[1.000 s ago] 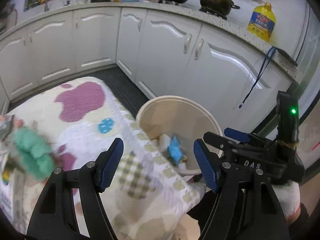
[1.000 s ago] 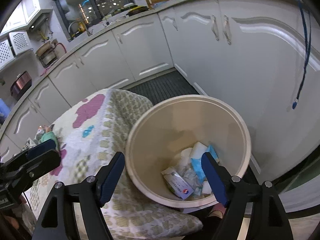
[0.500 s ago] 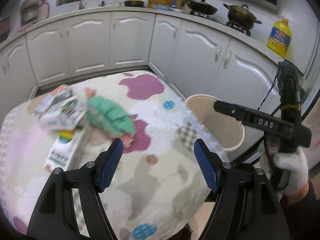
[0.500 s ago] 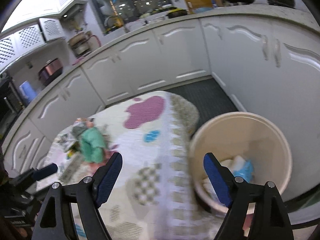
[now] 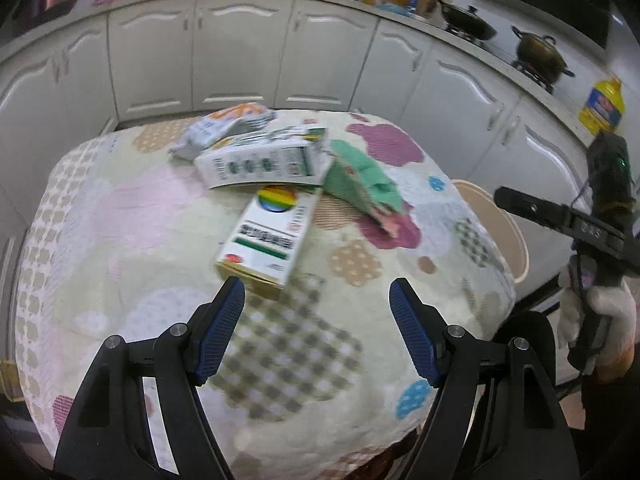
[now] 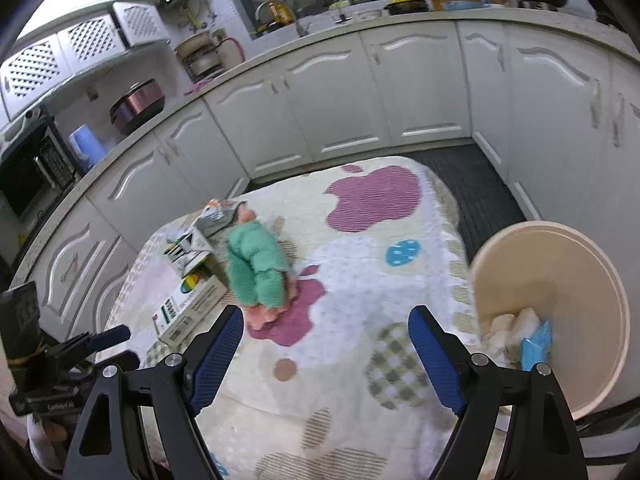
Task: Collect trash
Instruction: 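Move both tools back over the table toward the remaining cartons and towel, then grasp the rainbow-printed medicine carton with the left tool while the right tool grasps the green towel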
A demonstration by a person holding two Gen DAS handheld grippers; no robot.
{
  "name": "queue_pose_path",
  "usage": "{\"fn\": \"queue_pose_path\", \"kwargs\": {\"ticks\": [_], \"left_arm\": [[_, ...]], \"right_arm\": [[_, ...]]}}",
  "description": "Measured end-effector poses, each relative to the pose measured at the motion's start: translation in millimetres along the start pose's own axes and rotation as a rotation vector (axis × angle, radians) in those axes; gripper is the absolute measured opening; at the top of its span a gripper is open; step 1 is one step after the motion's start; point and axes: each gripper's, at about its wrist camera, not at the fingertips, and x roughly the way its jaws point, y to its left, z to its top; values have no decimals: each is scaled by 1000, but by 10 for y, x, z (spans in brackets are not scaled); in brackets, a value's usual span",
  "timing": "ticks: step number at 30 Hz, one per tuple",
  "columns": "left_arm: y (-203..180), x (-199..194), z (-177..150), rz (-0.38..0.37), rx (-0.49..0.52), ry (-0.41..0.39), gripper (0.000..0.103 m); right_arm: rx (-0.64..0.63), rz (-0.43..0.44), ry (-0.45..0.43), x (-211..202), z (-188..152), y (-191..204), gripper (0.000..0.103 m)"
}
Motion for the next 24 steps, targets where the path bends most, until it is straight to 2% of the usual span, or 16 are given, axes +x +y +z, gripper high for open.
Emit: {"fn": "queue_pose_path", "kwargs": {"ticks": [6, 13, 19, 24], "left_arm": [[171, 147, 132, -10, -7, 22, 74], [267, 532, 307, -7, 10, 87, 74], [292, 776, 468, 14, 41, 133, 74], [309, 944, 511, 17, 34, 170, 74]], "right_arm": [[-78, 46, 36, 301, 95, 288, 83], [-176, 58, 76, 715, 271, 498, 83], [-242, 75, 131, 1115, 395, 580, 83], [-245, 91, 192, 1425, 446, 546, 80]]}}
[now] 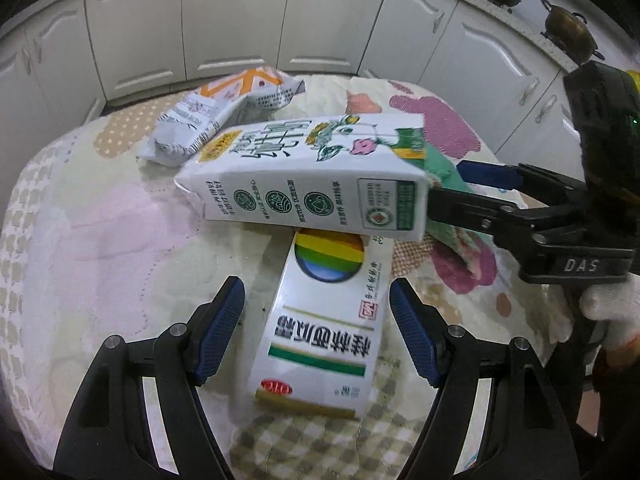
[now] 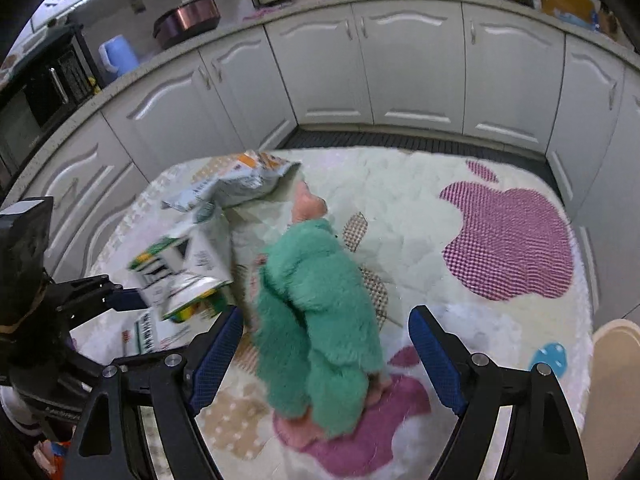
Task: Collect trash
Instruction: 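Grasp the rainbow-printed medicine carton with the left tool while the right tool grasps the green towel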
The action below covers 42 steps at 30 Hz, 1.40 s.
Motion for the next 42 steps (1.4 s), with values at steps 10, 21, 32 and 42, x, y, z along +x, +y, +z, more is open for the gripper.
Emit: {"fn": "queue_pose_path", "kwargs": {"ticks": [10, 21, 32, 42], "left_arm": [[-88, 36, -16, 0, 20, -6, 51], [-359, -319, -619, -85, 11, 5, 49], [-633, -356, -792, -54, 9, -5, 49], [-731, -215, -754, -35, 3, -10, 64]], "right_arm": [[17, 50, -48, -205, -184, -18, 35], [65, 28, -86, -803, -814, -11, 35], [102, -48, -41, -834, -1143, -6, 53], [100, -38, -37, -684, -1103, -45, 50]]}}
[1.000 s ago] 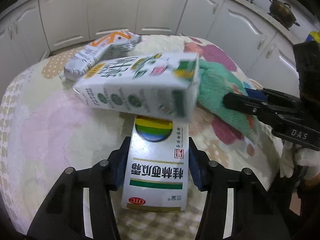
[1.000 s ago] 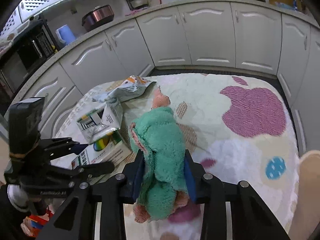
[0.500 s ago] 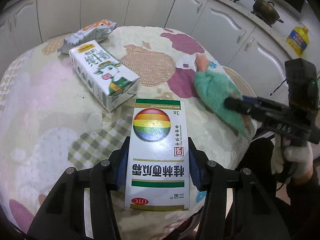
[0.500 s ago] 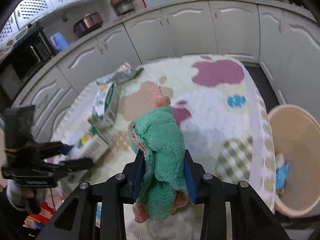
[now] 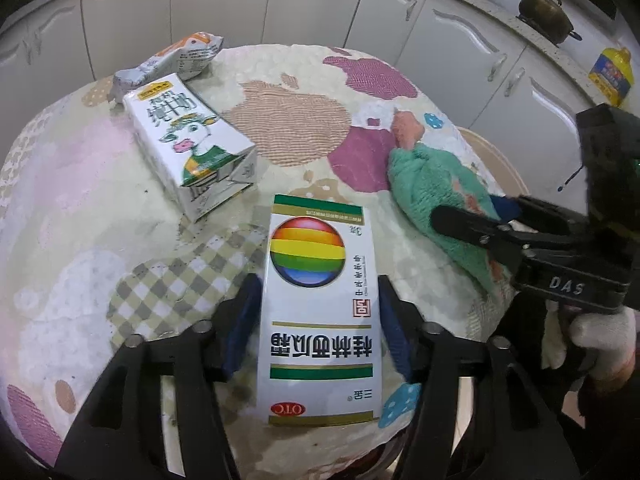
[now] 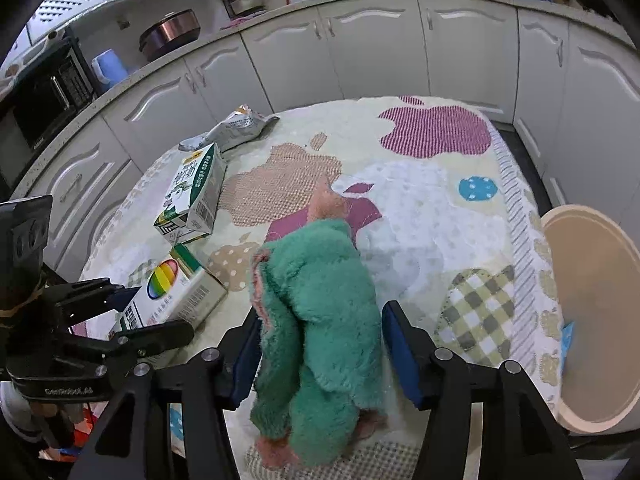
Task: Collect trash
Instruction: 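Grasp the rainbow-printed medicine carton with the left tool while the right tool grasps the green towel, then carry the medicine carton and green towel in both tools over the beige bin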
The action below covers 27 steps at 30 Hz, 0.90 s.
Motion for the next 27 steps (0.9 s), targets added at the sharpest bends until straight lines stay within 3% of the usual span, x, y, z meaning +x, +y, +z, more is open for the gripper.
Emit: {"fn": "queue_pose_path", "kwargs": {"ticks": [1, 6, 8, 27], "left_arm": [[-4, -1, -5, -2, 2, -1, 66], [-87, 32, -9, 44, 38, -10, 65], [-100, 27, -3, 48, 38, -11, 52], [-442, -133, 138, -2, 77, -50, 52]], "right_arm": [[8, 11, -7, -8, -16, -11, 45], [24, -6, -53, -135, -60, -36, 40], [28, -5, -67, -197, -54, -49, 40], [107, -21, -180, -758, -124, -347, 40]]}}
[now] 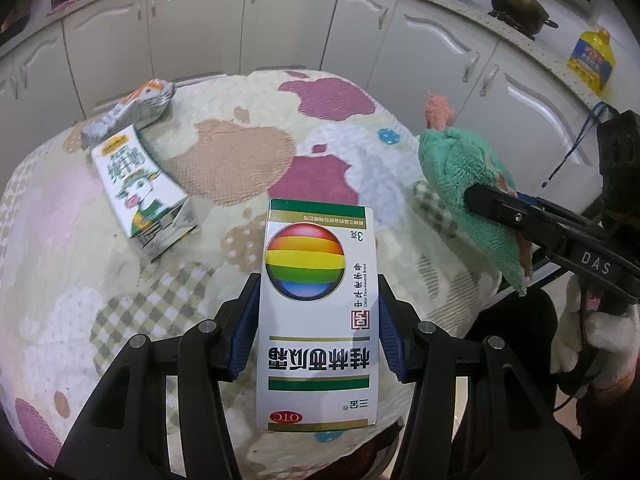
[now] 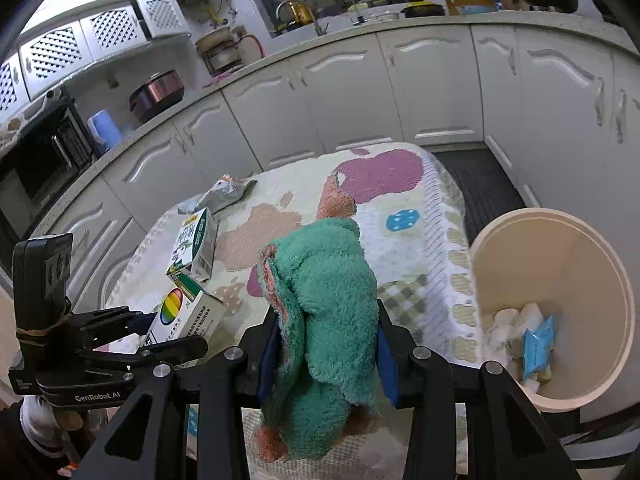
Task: Collect trash
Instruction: 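Carry the medicine carton and green towel in both tools over the beige bin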
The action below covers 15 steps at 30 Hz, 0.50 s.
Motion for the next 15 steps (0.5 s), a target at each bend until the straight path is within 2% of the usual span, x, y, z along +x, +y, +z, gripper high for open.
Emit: {"fn": "queue_pose_path", "kwargs": {"ticks": [15], "left_arm": [[-464, 60, 387, -71, 77, -23, 52]], "right_arm": [[99, -82, -76, -407, 19, -513, 40]]}}
